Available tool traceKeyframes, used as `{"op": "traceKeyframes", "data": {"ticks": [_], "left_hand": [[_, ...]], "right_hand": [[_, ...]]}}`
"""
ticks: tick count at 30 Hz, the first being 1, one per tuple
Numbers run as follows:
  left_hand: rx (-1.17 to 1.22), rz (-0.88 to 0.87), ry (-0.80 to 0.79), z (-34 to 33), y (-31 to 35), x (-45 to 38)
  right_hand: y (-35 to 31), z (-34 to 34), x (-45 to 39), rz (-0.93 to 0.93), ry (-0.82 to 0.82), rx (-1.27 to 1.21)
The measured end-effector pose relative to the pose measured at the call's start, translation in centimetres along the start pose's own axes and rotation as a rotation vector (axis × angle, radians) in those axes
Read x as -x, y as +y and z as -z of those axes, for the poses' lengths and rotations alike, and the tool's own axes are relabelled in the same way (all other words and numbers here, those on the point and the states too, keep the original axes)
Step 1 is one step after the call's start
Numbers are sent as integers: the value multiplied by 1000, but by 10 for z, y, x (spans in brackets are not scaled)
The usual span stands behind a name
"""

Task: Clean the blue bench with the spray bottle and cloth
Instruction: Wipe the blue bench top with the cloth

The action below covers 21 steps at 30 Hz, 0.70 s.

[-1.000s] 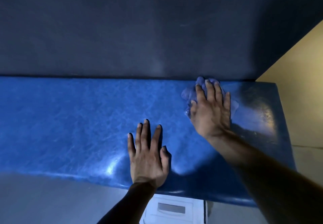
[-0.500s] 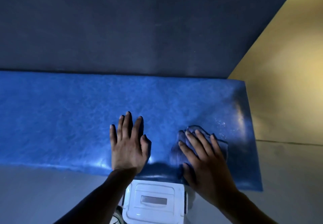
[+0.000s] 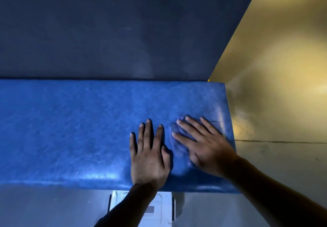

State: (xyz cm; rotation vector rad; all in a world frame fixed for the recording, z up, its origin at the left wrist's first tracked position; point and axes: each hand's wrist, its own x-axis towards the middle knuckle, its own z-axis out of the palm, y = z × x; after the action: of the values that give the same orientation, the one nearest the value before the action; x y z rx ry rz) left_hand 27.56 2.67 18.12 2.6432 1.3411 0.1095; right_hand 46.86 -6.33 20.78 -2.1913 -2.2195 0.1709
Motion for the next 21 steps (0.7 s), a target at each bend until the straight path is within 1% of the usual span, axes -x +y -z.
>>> {"op": "traceKeyframes", "data": {"ticks": [6,8,11,13,17,21], "left_hand": [[-33,-7,10,-4,0,-1],[-38,-4,11,-5,-2,-1],[-35,-2,18,-7,-1,-1],[-31,-1,28,-7,-1,-1],[-19,8,37,-7,1,0],[-18,23,33,-6,3,-1]], "right_hand": [[18,14,-69,-254,-75,-67],[28,16,-87,-410,-70,-114],[42,12,-101,-684,-2,-211],[46,8,-101,-800,32,-248],[31,1,-81,-862,66,-252],[-8,-6,-27,-812,171,-199]]}}
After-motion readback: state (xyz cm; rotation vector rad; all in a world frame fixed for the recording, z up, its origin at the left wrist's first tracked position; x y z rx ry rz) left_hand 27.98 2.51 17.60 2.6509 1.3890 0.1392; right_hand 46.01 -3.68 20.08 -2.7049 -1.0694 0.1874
